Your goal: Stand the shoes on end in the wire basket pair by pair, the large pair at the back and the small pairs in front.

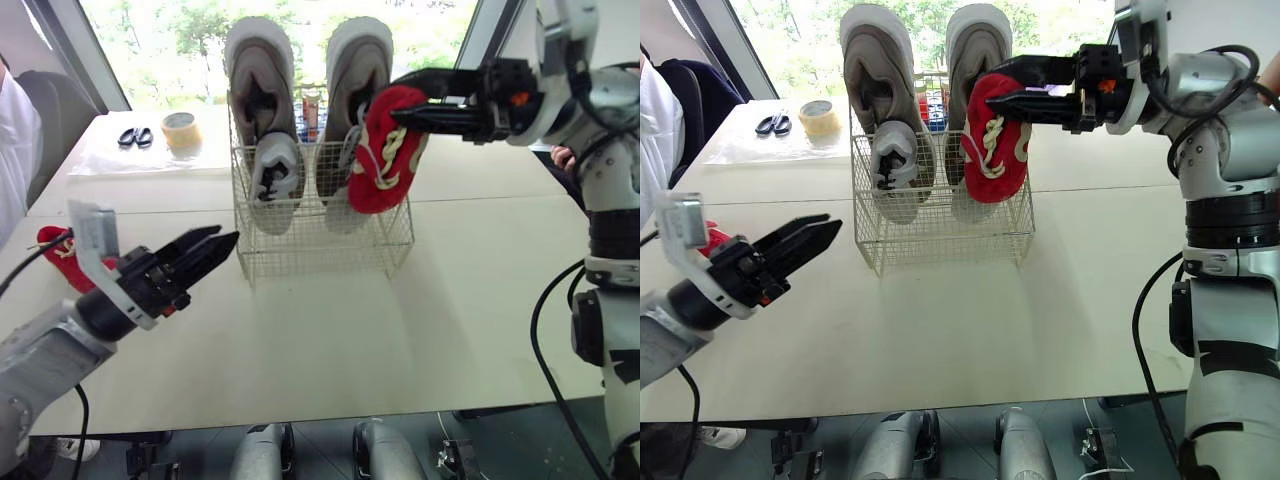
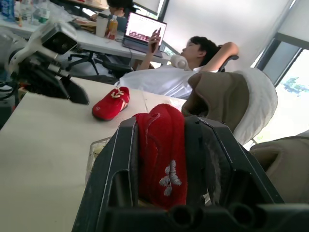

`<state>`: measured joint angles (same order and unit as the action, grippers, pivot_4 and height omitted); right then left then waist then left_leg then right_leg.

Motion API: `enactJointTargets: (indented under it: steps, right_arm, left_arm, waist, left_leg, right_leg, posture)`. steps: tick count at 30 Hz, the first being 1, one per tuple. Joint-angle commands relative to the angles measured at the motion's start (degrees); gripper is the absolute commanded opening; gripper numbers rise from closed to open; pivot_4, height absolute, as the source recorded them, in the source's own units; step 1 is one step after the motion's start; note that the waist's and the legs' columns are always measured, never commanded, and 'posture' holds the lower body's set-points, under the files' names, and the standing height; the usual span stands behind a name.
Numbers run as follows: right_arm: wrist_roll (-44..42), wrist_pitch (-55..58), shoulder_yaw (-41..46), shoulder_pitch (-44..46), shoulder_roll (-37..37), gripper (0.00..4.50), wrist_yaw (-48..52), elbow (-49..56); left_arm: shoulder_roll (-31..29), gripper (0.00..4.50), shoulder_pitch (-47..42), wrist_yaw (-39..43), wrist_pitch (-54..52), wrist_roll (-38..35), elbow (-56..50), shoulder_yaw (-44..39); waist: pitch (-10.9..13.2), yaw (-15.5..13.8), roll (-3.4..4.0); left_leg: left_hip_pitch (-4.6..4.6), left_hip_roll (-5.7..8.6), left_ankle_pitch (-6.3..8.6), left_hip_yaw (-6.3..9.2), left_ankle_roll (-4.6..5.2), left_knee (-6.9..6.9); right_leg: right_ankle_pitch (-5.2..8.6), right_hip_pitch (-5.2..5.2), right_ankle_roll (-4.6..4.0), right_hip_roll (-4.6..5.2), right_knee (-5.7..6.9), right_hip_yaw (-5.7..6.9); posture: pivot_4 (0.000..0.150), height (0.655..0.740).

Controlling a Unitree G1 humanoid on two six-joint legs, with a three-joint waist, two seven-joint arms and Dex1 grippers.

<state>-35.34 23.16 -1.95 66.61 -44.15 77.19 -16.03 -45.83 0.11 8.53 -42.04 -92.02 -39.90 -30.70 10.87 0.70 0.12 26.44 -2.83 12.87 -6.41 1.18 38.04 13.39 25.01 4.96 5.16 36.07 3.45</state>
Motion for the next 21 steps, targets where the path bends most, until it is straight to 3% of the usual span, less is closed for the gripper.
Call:
enactJointTargets:
  steps: [1, 10, 17, 18, 19, 21]
  right_arm:
    - [0.39, 0.09, 1.88, -1.87, 0.56, 1.40, 0.75, 1.37]
    - [2.64, -0.65, 0.69, -11.21, 4.29, 1.40, 0.32, 4.88]
    - [5.20, -2.19, 0.97, -14.56, 5.84, 1.40, 0.85, 1.66]
    - [5.35, -2.12, 1.13, -14.68, 5.68, 2.32, 0.85, 1.47]
    - [5.28, -1.75, 1.33, -14.75, 5.39, 2.59, 0.99, 1.54]
    - [6.03, -1.53, 1.51, -14.74, 4.39, 3.62, 0.77, 1.90]
  left_arm:
    - [-2.74, 2.41, -0.35, 0.41, 0.88, -3.01, 0.30, -2.54]
    - [-5.37, 2.41, -0.11, -1.24, 1.34, -6.60, 1.44, -3.04]
    - [-6.35, 2.41, -1.25, -1.21, 0.96, -7.65, 3.34, -2.23]
    - [-6.48, 2.48, -1.39, -1.10, 0.91, -7.48, 3.61, -2.17]
    - [-6.56, 2.48, -1.56, -1.06, 0.92, -7.50, 3.77, -2.06]
    - [-6.53, 2.48, -1.90, -1.02, 0.93, -7.80, 3.94, -1.72]
  waist:
    - [0.00, 0.00, 0.00]
    - [0.00, -0.01, 0.00]
    - [0.00, -0.06, 0.00]
    - [0.00, -0.07, 0.00]
    - [0.00, -0.07, 0.00]
    - [0.00, -0.02, 0.00]
  left_leg:
    - [0.00, 0.00, 0.00, 0.00, 0.00, 0.00]
    - [0.00, 0.00, -0.02, -0.04, -0.02, -0.03]
    - [-0.02, 0.04, -0.03, -0.06, -0.05, -0.03]
    - [-0.02, 0.04, -0.05, -0.06, -0.08, -0.03]
    - [-0.02, 0.05, -0.06, -0.07, -0.08, -0.03]
    - [-0.02, 0.06, -0.06, -0.07, -0.08, -0.03]
  right_leg:
    - [0.00, 0.00, 0.00, 0.00, 0.00, 0.00]
    - [-0.01, 0.03, 0.03, -0.01, 0.02, 0.00]
    - [-0.02, 0.00, 0.03, -0.06, 0.02, 0.01]
    - [-0.02, -0.01, 0.04, -0.06, 0.02, 0.00]
    - [-0.02, -0.01, 0.03, -0.06, 0.02, 0.00]
    - [-0.02, -0.01, 0.04, -0.06, 0.02, 0.00]
  posture:
    - [0.150, 0.7351]
    - [0.150, 0.7351]
    - [0.150, 0.7351]
    - [0.150, 0.7351]
    - [0.150, 0.7351]
    - [0.150, 0.7351]
